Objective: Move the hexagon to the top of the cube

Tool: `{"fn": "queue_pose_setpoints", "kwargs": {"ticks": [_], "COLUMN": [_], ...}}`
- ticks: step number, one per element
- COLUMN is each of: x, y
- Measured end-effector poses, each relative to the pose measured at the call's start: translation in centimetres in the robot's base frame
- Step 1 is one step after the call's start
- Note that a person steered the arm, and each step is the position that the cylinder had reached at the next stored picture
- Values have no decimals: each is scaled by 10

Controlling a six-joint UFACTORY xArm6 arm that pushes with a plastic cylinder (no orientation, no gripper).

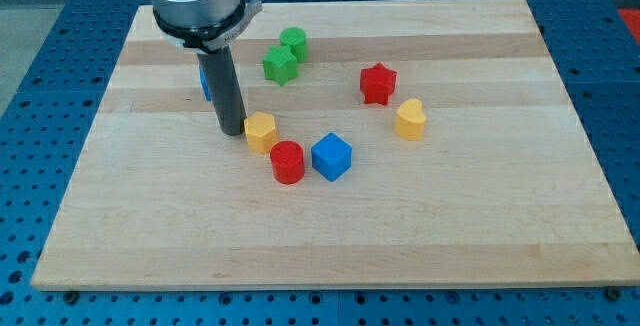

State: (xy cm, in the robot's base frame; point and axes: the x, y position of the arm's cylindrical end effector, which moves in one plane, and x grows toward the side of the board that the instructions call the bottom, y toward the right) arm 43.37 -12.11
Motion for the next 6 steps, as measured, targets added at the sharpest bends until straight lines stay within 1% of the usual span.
{"fn": "queue_pose_setpoints", "kwargs": {"ticks": [1, 2, 3, 5, 6], "x": [0, 2, 12, 20, 19], "y": [-5, -39, -46, -20, 5]}}
